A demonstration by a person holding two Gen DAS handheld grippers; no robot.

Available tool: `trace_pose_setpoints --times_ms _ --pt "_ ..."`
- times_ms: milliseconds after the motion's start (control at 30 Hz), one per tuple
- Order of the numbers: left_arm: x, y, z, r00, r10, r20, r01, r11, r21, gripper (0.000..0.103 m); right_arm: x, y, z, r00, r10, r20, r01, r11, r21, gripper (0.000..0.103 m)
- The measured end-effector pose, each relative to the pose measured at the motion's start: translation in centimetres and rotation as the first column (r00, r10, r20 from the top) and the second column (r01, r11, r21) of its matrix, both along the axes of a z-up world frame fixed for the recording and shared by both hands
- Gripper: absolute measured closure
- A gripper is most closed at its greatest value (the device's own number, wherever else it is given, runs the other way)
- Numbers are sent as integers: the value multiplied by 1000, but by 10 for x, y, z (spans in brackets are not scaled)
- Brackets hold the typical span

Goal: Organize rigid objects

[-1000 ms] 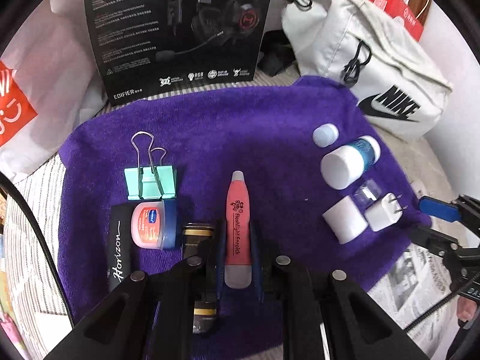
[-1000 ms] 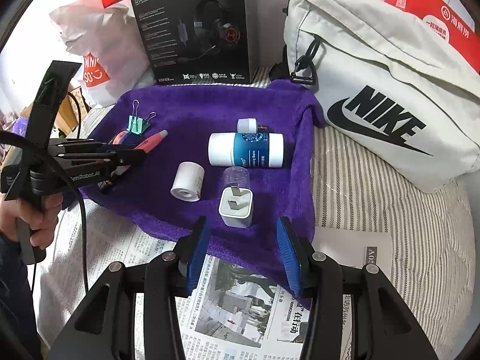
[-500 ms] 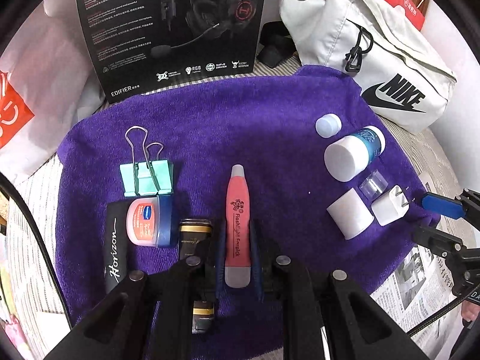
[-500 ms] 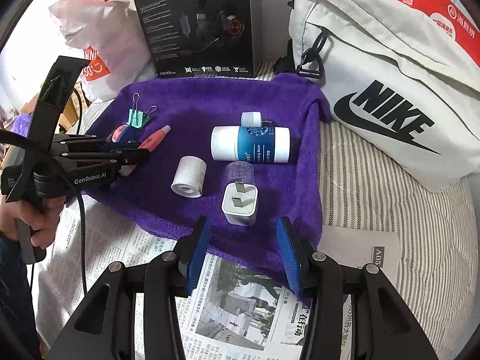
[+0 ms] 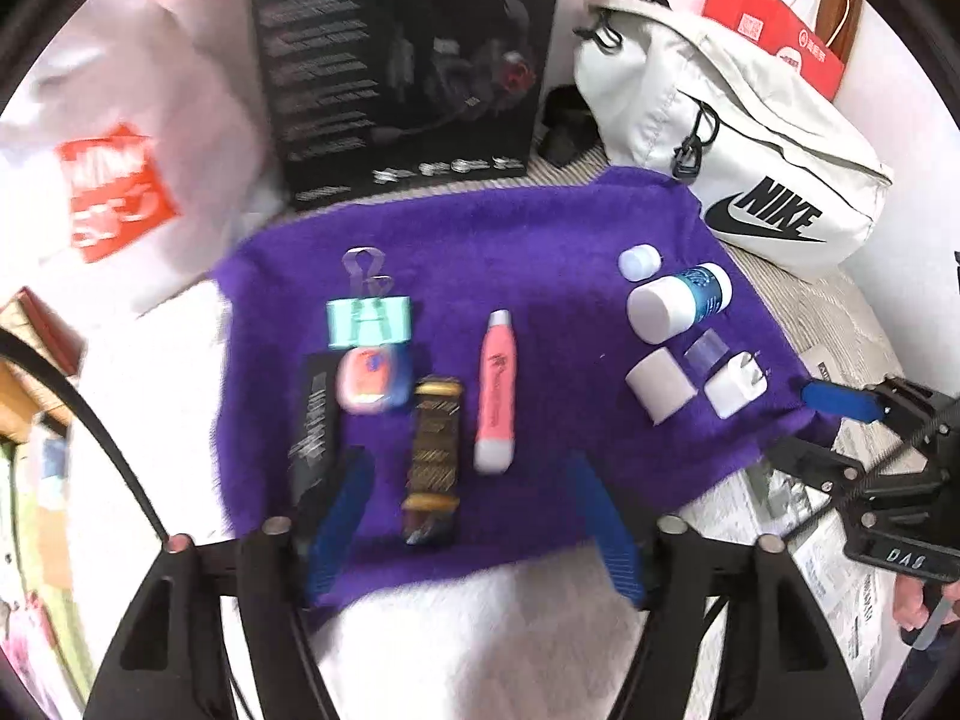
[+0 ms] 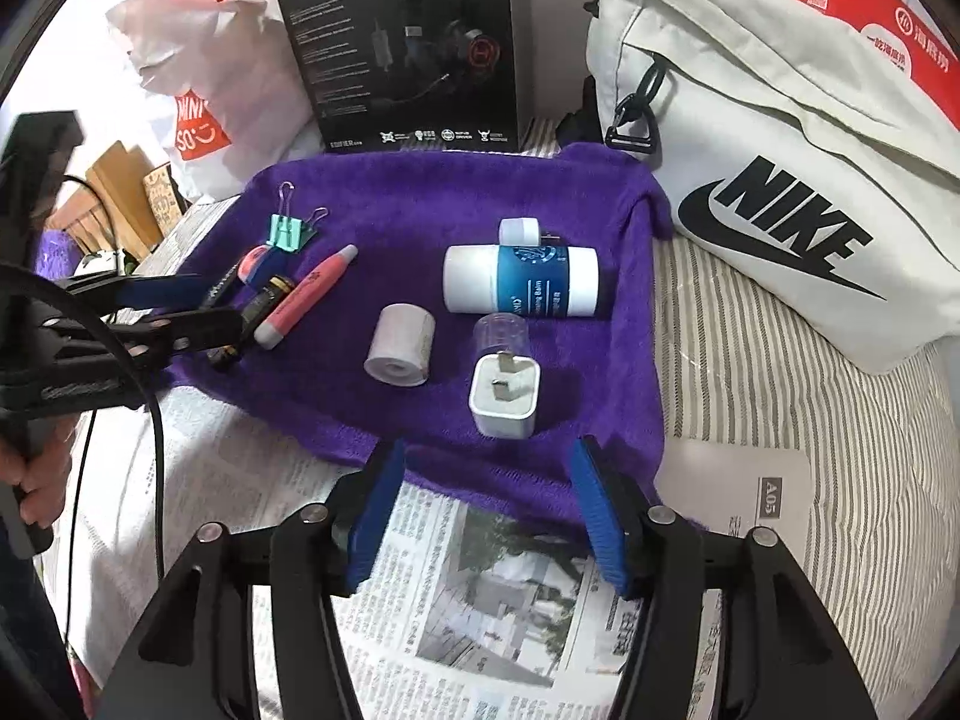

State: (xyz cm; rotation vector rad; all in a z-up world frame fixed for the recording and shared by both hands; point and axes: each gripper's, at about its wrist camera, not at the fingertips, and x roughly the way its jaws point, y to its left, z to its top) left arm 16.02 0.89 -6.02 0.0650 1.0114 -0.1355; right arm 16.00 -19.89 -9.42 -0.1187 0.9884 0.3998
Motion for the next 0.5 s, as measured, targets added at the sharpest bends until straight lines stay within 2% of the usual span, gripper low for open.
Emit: trace_pose_setpoints --times_ms 67,100,167,233,333,500 --pt "-16 0 8 999 26 31 -27 999 46 27 -8 0 6 1000 -4 4 4 1000 6 37" --pt "-23 0 12 998 37 48 -40 997 68 21 -12 0 9 1000 -4 11 4 1000 8 37" --pt "-39 -1 19 995 50 81 -57 994 89 15 -26 -1 18 999 -7 32 7 1000 8 30" --pt "-53 -1 26 993 59 101 -67 994 83 8 -38 -1 27 999 -15 52 15 1000 3 22" --pt "-75 -2 38 989 83 125 -91 994 62 3 -56 0 37 997 -22 70 23 1000 -11 16" --pt "-109 -11 54 981 94 168 -104 993 52 1 -84 -1 54 994 -47 95 50 999 -22 5"
